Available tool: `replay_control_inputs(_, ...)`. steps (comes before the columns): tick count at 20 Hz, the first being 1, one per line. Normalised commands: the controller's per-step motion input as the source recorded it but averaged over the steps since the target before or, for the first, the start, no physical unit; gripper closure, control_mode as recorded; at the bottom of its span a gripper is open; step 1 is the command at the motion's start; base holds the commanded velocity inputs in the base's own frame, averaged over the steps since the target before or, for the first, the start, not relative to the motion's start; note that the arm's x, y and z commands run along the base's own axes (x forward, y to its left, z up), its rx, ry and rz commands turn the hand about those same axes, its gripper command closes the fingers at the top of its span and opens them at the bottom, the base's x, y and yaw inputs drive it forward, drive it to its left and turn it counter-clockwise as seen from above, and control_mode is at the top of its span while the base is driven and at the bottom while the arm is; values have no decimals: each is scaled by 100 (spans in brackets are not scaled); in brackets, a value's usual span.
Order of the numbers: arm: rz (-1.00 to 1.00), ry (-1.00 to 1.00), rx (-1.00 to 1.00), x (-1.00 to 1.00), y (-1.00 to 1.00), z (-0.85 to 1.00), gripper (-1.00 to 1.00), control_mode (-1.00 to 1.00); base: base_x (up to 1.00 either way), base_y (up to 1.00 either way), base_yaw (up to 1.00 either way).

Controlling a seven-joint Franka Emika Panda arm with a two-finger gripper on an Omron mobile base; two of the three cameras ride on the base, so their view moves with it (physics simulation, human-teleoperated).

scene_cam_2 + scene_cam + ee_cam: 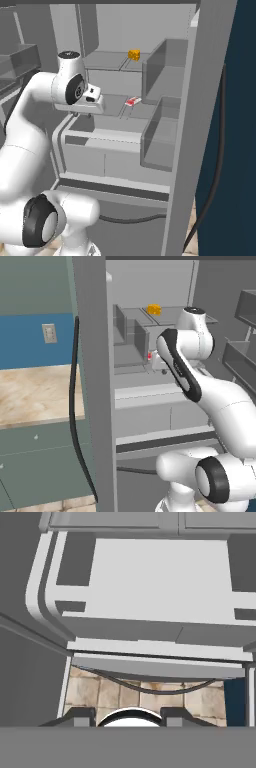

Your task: Pick the cheese from the fridge and the cheese grater from the cabinet and place them next to the salad bowl.

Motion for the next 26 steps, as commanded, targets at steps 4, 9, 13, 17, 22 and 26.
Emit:
replay_control_inputs(4,0,-14,0,-39,0,0,-100,-100,0,0,0)
replay_control_inputs(9,0,-31,-6,-43,0,10,-100,-100,0,0,0)
replay_control_inputs(13,0,-14,-10,-5,0,6,-100,-100,0,0,0)
replay_control_inputs(17,0,-4,0,-9,-11,30,-100,-100,0,0,0)
replay_control_inputs(22,0,-5,0,-14,0,32,-100,-100,0,0,0)
replay_control_inputs(26,0,-16,-1,-17,0,22,-100,-100,0,0,0)
